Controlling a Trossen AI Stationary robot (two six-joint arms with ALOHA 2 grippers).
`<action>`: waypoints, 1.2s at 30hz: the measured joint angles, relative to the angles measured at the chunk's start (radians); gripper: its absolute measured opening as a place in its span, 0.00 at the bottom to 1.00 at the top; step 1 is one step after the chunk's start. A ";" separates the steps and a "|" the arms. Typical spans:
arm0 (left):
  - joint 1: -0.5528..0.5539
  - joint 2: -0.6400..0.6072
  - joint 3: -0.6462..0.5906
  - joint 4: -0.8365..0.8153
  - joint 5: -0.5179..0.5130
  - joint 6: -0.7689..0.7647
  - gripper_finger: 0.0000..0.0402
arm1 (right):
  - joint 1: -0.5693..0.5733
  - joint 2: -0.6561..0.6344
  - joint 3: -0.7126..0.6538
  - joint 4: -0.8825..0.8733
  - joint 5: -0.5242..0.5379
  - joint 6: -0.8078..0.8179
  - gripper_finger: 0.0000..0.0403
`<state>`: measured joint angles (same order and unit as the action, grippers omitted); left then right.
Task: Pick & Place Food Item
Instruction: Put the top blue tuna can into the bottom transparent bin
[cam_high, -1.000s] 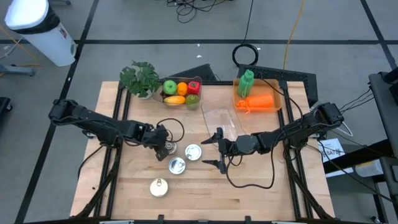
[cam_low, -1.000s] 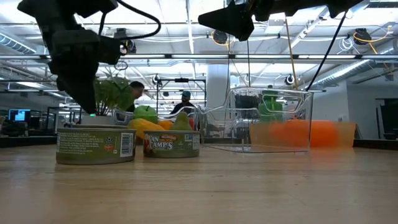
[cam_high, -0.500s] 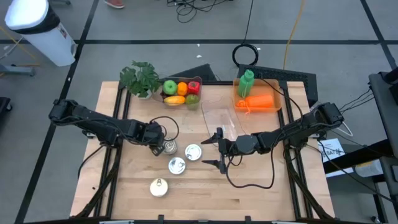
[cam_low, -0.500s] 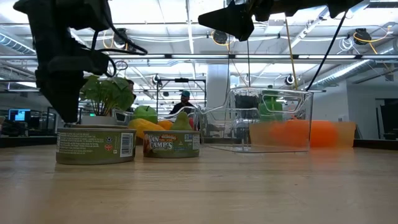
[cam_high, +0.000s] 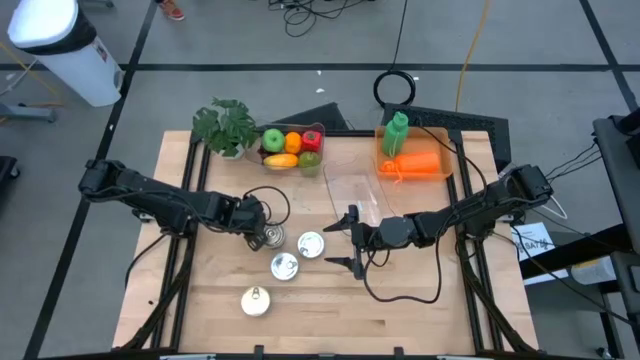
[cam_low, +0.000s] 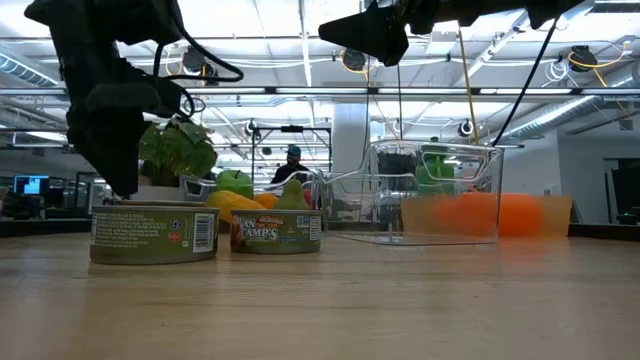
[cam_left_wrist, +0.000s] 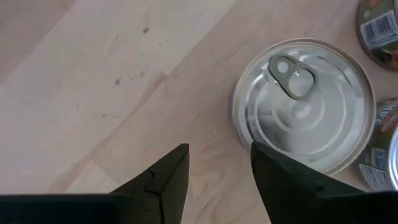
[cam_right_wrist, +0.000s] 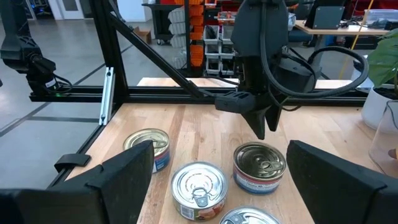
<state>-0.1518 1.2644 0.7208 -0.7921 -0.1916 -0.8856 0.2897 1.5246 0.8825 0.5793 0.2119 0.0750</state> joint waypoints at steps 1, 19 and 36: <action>0.004 0.000 0.000 0.001 -0.002 0.000 0.46 | 0.000 0.000 0.000 0.000 0.000 0.000 0.86; 0.094 -0.006 -0.156 0.132 0.015 -0.069 0.46 | 0.000 0.000 0.000 0.000 0.000 0.018 0.86; 0.113 -0.049 -0.170 0.097 0.042 -0.144 0.46 | -0.001 0.000 0.000 0.000 0.000 0.018 0.86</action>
<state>-0.0387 1.2151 0.5505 -0.6950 -0.1498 -1.0296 0.2890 1.5246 0.8825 0.5793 0.2119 0.0933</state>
